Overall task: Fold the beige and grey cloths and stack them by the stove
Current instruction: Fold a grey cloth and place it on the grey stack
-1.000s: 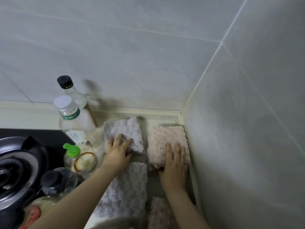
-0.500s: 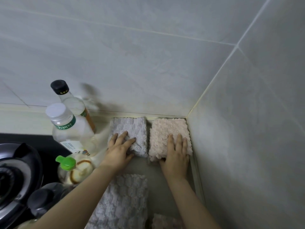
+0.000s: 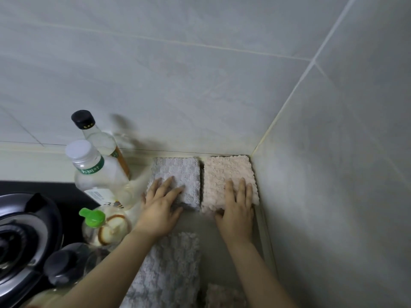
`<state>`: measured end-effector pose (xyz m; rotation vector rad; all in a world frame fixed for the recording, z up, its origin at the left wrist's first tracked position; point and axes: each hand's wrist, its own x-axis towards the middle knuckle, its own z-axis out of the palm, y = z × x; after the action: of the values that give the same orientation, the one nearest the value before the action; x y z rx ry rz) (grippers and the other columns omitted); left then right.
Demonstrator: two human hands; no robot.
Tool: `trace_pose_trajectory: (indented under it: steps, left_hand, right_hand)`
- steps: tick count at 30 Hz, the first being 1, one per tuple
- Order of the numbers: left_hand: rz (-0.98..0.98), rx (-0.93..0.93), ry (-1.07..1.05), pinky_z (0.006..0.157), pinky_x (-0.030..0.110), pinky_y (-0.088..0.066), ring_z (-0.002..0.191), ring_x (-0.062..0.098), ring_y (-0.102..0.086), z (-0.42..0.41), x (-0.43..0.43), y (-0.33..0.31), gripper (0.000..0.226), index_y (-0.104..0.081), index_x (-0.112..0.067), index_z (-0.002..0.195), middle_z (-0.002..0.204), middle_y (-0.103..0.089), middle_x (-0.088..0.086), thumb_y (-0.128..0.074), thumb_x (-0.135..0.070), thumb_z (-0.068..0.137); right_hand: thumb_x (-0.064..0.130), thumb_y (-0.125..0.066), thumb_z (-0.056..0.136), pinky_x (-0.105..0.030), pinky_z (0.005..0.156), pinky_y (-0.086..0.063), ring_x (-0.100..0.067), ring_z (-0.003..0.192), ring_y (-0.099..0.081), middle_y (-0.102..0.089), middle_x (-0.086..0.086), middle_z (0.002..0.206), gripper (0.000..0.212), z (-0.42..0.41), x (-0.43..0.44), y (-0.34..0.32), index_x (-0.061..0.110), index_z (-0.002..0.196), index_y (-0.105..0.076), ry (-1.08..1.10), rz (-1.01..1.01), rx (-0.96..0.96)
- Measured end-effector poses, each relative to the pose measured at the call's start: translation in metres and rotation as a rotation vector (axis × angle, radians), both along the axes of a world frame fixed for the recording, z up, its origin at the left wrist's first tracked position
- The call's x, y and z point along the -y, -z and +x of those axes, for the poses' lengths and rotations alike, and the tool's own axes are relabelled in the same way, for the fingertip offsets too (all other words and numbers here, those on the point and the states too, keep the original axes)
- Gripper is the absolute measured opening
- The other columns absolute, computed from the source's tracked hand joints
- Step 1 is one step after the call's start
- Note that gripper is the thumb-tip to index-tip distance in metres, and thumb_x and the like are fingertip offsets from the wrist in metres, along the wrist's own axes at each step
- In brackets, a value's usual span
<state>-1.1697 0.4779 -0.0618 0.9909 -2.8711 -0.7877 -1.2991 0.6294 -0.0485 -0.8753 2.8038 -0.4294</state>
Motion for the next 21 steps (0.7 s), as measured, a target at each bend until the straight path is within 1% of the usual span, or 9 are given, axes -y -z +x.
trace_pose_trajectory:
  steps: [2, 5, 8, 10, 11, 13, 16, 19, 21]
  left_hand:
    - [-0.007, -0.037, -0.009, 0.115, 0.053, -0.016, 0.146, 0.030, -0.005, 0.006, -0.010, -0.010, 0.075, -0.041, -0.033, 0.139, 0.158, -0.019, -0.003, -0.024, -0.062, 0.072]
    - [0.019, -0.042, -0.018, 0.116, 0.049, -0.014, 0.146, 0.030, -0.007, 0.020, -0.031, -0.025, 0.069, -0.042, -0.028, 0.140, 0.158, -0.018, -0.001, -0.031, -0.057, 0.078]
    - [0.037, -0.053, 0.007, 0.117, 0.042, -0.015, 0.145, 0.028, -0.011, 0.040, -0.051, -0.034, 0.065, -0.039, -0.026, 0.141, 0.157, -0.020, 0.001, -0.040, -0.049, 0.081]
    - [0.045, -0.070, 0.026, 0.116, 0.040, -0.018, 0.144, 0.029, -0.017, 0.056, -0.064, -0.036, 0.058, -0.042, -0.025, 0.140, 0.156, -0.023, 0.002, -0.048, -0.045, 0.085]
    - [0.054, -0.072, 0.027, 0.116, 0.041, -0.020, 0.143, 0.029, -0.019, 0.063, -0.069, -0.035, 0.057, -0.044, -0.024, 0.139, 0.156, -0.025, 0.003, -0.048, -0.045, 0.086]
    - [0.061, -0.060, 0.024, 0.116, 0.043, -0.021, 0.142, 0.029, -0.023, 0.078, -0.083, -0.037, 0.062, -0.045, -0.024, 0.137, 0.155, -0.026, 0.003, -0.040, -0.051, 0.082]
    - [0.049, -0.036, 0.044, 0.116, 0.038, -0.017, 0.142, 0.026, -0.023, 0.099, -0.103, -0.039, 0.081, -0.041, -0.025, 0.141, 0.155, -0.026, 0.001, -0.023, -0.063, 0.072]
    - [0.081, -0.039, 0.068, 0.115, 0.040, -0.019, 0.141, 0.025, -0.024, 0.116, -0.115, -0.034, 0.079, -0.037, -0.027, 0.144, 0.154, -0.028, -0.002, -0.028, -0.060, 0.073]
    - [0.061, 0.000, 0.105, 0.116, 0.044, -0.021, 0.142, 0.025, -0.024, 0.124, -0.117, -0.025, 0.080, -0.038, -0.028, 0.143, 0.155, -0.026, -0.004, -0.026, -0.060, 0.072]
  right_hand:
    - [0.038, -0.066, 0.086, -0.045, 0.119, -0.019, -0.034, 0.149, -0.001, -0.005, -0.014, 0.162, 0.084, 0.010, -0.011, -0.004, 0.018, 0.154, -0.021, -0.016, -0.082, -0.026]
    - [0.032, -0.071, 0.082, -0.043, 0.121, -0.012, -0.033, 0.149, -0.001, -0.007, -0.014, 0.162, 0.087, 0.029, -0.033, -0.011, 0.016, 0.153, -0.022, -0.023, -0.100, -0.008]
    - [0.032, -0.067, 0.085, -0.037, 0.121, -0.010, -0.027, 0.150, 0.003, 0.002, -0.009, 0.163, 0.086, 0.049, -0.055, -0.019, 0.021, 0.154, -0.017, -0.026, -0.061, 0.023]
    - [0.032, -0.065, 0.087, -0.035, 0.120, -0.016, -0.024, 0.150, -0.001, 0.004, -0.005, 0.163, 0.082, 0.064, -0.070, -0.027, 0.022, 0.154, -0.018, -0.003, -0.084, 0.062]
    - [0.032, -0.064, 0.088, -0.036, 0.120, -0.019, -0.024, 0.150, -0.004, 0.002, -0.005, 0.163, 0.080, 0.071, -0.076, -0.030, 0.022, 0.154, -0.019, 0.009, -0.095, 0.083]
    - [0.032, -0.060, 0.090, -0.036, 0.119, -0.021, -0.024, 0.149, -0.010, -0.005, -0.005, 0.163, 0.075, 0.088, -0.090, -0.039, 0.022, 0.153, -0.020, 0.019, -0.087, 0.117]
    - [0.028, -0.058, 0.091, -0.033, 0.117, -0.023, -0.022, 0.146, -0.018, -0.015, -0.004, 0.160, 0.069, 0.112, -0.112, -0.046, 0.021, 0.152, -0.025, 0.031, -0.090, 0.141]
    - [0.026, -0.056, 0.092, -0.031, 0.116, -0.026, -0.019, 0.142, -0.026, -0.026, -0.002, 0.156, 0.064, 0.134, -0.130, -0.048, 0.022, 0.150, -0.029, 0.039, -0.093, 0.135]
    - [0.028, -0.057, 0.093, -0.030, 0.113, -0.032, -0.017, 0.135, -0.036, -0.038, 0.001, 0.149, 0.060, 0.145, -0.139, -0.045, 0.022, 0.147, -0.033, 0.056, -0.099, 0.125]
